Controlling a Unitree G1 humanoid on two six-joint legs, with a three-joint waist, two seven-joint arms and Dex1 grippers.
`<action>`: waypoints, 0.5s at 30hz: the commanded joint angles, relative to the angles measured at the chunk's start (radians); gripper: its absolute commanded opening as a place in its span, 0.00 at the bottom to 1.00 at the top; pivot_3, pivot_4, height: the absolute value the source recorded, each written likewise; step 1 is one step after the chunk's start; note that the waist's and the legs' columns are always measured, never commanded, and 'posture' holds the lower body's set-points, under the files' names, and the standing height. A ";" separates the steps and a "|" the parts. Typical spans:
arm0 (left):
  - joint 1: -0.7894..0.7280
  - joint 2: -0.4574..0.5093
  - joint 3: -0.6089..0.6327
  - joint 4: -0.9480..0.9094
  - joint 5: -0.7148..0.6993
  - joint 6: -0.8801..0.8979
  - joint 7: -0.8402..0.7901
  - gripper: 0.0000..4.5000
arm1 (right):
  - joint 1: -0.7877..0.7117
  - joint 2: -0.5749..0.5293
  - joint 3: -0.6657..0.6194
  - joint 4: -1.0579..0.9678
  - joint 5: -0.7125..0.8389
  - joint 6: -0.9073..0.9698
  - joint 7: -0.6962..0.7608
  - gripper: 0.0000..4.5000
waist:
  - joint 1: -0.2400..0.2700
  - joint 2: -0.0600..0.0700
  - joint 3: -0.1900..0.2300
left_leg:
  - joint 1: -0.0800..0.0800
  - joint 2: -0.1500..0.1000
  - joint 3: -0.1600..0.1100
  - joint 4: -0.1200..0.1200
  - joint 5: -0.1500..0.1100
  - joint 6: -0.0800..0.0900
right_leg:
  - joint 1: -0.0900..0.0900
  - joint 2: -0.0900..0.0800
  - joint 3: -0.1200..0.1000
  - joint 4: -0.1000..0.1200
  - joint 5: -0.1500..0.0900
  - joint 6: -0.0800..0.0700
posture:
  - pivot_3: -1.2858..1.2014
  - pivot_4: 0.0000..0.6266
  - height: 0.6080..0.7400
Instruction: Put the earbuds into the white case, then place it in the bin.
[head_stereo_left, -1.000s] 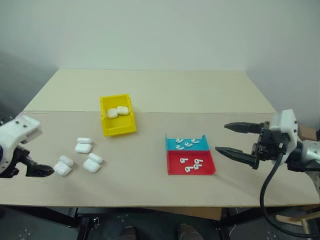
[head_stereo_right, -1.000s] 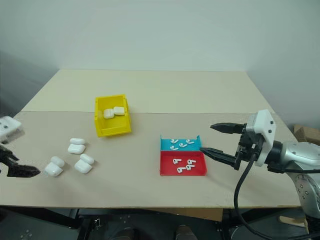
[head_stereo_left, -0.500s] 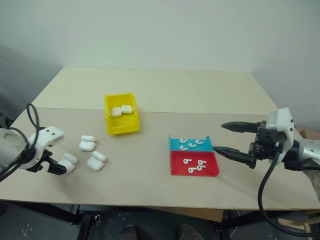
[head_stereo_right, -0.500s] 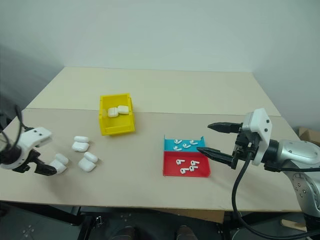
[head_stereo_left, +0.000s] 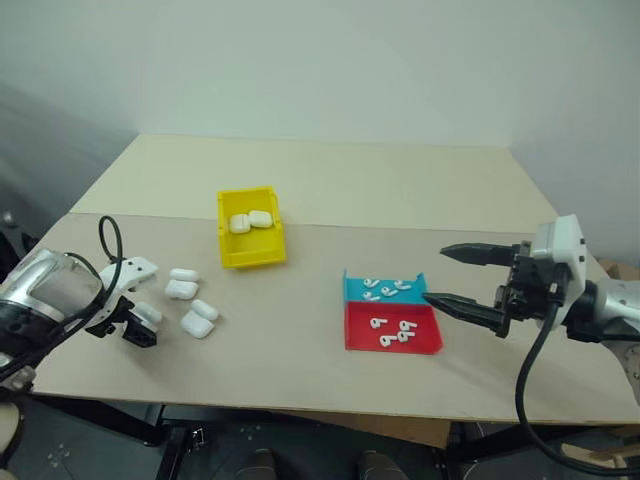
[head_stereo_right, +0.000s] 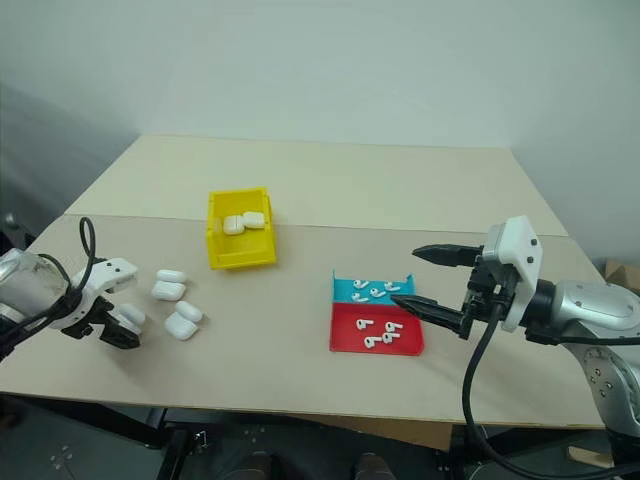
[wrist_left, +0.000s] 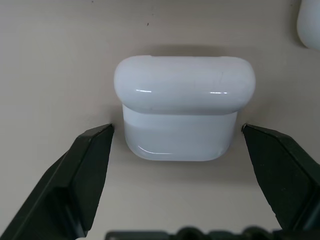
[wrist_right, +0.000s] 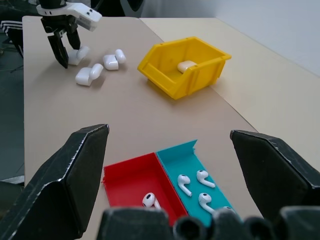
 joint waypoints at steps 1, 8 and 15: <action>-0.005 -0.014 0.000 0.025 0.051 -0.023 0.002 0.99 | 0.008 -0.009 -0.038 -0.029 0.025 0.003 -0.001 1.00 | 0.000 0.000 0.000 | 0.001 0.000 0.000 0.000 0.000 0.000 | 0.000 0.000 0.000 0.000 0.000 0.000 | 0.52 0.24 1.00; 0.012 -0.017 0.043 -0.011 0.053 -0.017 -0.007 0.66 | 0.022 -0.006 -0.039 -0.046 0.033 0.004 -0.012 1.00 | -0.001 0.003 -0.002 | 0.001 0.000 -0.001 0.000 0.000 0.000 | 0.000 0.000 0.000 0.001 0.000 0.000 | 0.52 0.24 1.00; 0.115 0.044 0.226 -0.109 -0.011 -0.070 0.013 0.61 | 0.025 -0.001 -0.030 -0.049 0.026 0.001 -0.020 1.00 | -0.004 0.003 -0.002 | -0.001 0.000 -0.001 0.000 0.000 0.000 | -0.001 0.000 0.000 0.000 0.000 0.000 | 0.52 0.24 1.00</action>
